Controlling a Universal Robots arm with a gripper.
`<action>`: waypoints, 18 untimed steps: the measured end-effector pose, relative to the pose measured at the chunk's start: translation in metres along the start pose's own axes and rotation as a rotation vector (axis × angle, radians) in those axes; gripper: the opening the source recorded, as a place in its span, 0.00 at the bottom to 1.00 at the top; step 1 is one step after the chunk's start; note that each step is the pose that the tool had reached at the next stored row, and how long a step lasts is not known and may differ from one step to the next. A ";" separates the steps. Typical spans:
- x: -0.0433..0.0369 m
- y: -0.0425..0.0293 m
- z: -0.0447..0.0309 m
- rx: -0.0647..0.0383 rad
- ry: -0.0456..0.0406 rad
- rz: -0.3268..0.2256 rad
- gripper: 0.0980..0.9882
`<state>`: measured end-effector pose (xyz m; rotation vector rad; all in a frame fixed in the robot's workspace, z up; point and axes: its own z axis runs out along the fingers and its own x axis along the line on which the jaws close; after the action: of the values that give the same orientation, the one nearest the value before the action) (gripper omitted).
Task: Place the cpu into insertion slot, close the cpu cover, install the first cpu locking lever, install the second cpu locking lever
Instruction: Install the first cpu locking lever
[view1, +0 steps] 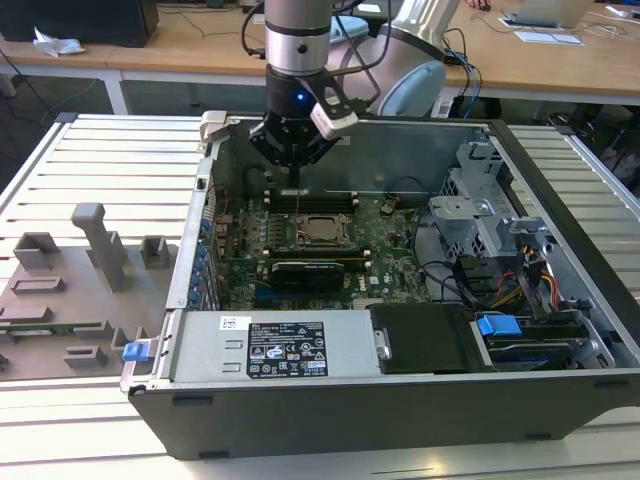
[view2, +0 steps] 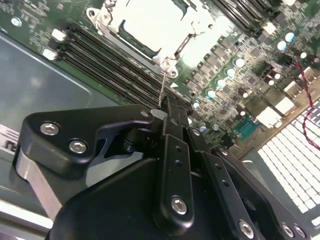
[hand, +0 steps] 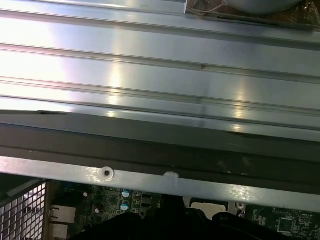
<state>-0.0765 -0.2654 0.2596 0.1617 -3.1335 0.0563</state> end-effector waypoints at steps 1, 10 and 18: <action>-0.0016 -0.0002 0.0001 0.000 0.0002 0.000 0.01; -0.0107 -0.0010 0.0025 -0.001 0.0035 0.053 0.01; -0.0107 -0.0010 0.0058 -0.001 0.0086 0.192 0.01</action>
<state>-0.0658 -0.2655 0.2538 -0.1402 -3.1293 0.0556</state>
